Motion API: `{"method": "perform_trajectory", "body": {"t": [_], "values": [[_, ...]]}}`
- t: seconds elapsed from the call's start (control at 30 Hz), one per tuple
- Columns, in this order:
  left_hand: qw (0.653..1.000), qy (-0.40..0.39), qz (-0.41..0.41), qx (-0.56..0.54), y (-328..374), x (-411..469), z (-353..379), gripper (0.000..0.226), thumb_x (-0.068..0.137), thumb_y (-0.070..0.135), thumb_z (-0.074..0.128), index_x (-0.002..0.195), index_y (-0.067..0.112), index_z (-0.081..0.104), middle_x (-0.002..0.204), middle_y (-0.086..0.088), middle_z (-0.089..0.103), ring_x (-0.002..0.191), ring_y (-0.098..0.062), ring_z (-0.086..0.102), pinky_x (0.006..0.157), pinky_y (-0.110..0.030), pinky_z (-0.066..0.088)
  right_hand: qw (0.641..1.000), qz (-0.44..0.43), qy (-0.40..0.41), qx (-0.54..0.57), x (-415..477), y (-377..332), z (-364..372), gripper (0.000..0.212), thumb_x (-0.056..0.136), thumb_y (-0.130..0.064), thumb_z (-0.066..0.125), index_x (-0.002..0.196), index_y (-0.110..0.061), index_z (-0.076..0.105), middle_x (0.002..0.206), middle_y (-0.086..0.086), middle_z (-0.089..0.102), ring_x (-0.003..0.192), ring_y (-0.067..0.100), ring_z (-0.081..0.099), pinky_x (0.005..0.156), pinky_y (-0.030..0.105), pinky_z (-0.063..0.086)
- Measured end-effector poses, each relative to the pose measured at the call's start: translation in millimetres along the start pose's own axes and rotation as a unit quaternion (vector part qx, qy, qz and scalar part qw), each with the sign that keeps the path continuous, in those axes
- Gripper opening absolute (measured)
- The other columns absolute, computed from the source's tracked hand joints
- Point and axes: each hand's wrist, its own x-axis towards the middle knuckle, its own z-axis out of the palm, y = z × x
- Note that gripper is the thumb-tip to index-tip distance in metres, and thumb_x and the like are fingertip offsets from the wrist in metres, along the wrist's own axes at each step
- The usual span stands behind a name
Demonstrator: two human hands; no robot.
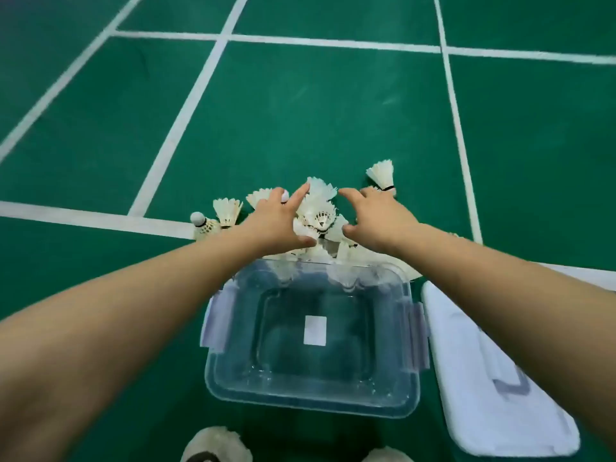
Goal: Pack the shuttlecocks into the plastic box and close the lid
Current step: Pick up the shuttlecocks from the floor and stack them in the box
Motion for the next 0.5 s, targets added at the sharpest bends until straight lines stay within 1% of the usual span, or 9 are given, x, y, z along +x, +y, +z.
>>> {"method": "perform_trajectory", "body": {"t": [0.07,0.1,0.17,0.23,0.3,0.37,0.43,0.5], "values": [[0.998,-0.037,0.0,-0.05,-3.0,17.3,9.2,0.103,0.07,0.056,0.066,0.142,0.04,-0.006,0.15,-0.015,0.013,0.131,-0.034,0.033,0.108,-0.043,0.032,1.0,0.003,-0.003,0.015,14.4,-1.1,12.7,0.065,0.085,-0.034,0.051,0.143,-0.026,0.021,0.134,0.013,0.044,0.122,0.034,0.041,0.096,0.044,0.043],[0.997,-0.054,0.006,-0.056,-3.1,24.2,15.1,0.103,0.07,0.055,0.067,0.142,0.04,-0.005,0.149,-0.014,0.015,0.129,-0.032,0.037,0.106,-0.041,0.033,1.0,0.0,-0.003,0.019,19.0,-2.1,20.2,0.065,0.085,-0.033,0.051,0.143,-0.026,0.022,0.134,0.012,0.044,0.121,0.034,0.042,0.096,0.045,0.043],[0.995,-0.075,0.035,-0.049,-2.6,37.8,29.6,0.1,0.071,0.052,0.068,0.142,0.039,-0.001,0.146,-0.013,0.022,0.121,-0.029,0.044,0.099,-0.035,0.036,0.999,0.0,-0.011,0.03,27.1,-4.3,35.3,0.065,0.084,-0.03,0.052,0.142,-0.026,0.024,0.134,0.012,0.044,0.121,0.034,0.042,0.097,0.045,0.042],[0.995,-0.084,0.054,-0.027,-0.7,49.1,39.7,0.095,0.073,0.048,0.068,0.143,0.035,0.006,0.138,-0.014,0.032,0.114,-0.028,0.049,0.092,-0.034,0.039,0.999,0.006,-0.013,0.049,35.5,-3.4,46.0,0.064,0.083,-0.028,0.053,0.141,-0.025,0.026,0.135,0.012,0.044,0.122,0.034,0.041,0.099,0.045,0.041],[0.995,-0.076,0.056,0.019,-1.7,55.8,47.5,0.079,0.078,0.043,0.064,0.141,0.027,0.02,0.129,-0.014,0.04,0.11,-0.029,0.048,0.092,-0.036,0.04,0.998,0.007,-0.021,0.06,39.6,-2.7,53.6,0.065,0.084,-0.027,0.054,0.142,-0.022,0.026,0.137,0.013,0.042,0.123,0.035,0.041,0.102,0.043,0.039],[0.995,-0.066,0.056,0.046,-3.4,60.8,52.9,0.056,0.082,0.035,0.057,0.133,0.021,0.037,0.12,-0.014,0.045,0.107,-0.028,0.048,0.092,-0.038,0.04,0.997,0.008,-0.027,0.07,41.1,-1.6,60.1,0.066,0.084,-0.027,0.055,0.143,-0.02,0.026,0.137,0.014,0.042,0.123,0.035,0.042,0.103,0.042,0.038],[0.996,-0.062,0.049,0.032,-4.6,63.5,54.3,0.041,0.083,0.03,0.056,0.121,0.017,0.049,0.112,-0.012,0.048,0.097,-0.025,0.049,0.089,-0.038,0.042,0.997,0.01,-0.026,0.073,41.0,0.4,62.1,0.067,0.084,-0.028,0.056,0.143,-0.02,0.025,0.138,0.014,0.042,0.124,0.034,0.042,0.103,0.041,0.038],[0.997,-0.052,0.046,0.024,-4.4,64.4,52.6,0.03,0.083,0.029,0.057,0.108,0.012,0.056,0.1,-0.008,0.048,0.086,-0.02,0.048,0.08,-0.033,0.042,0.997,0.012,-0.024,0.073,39.2,3.1,59.4,0.067,0.085,-0.03,0.057,0.143,-0.021,0.025,0.139,0.013,0.041,0.124,0.033,0.042,0.103,0.04,0.038]]}}
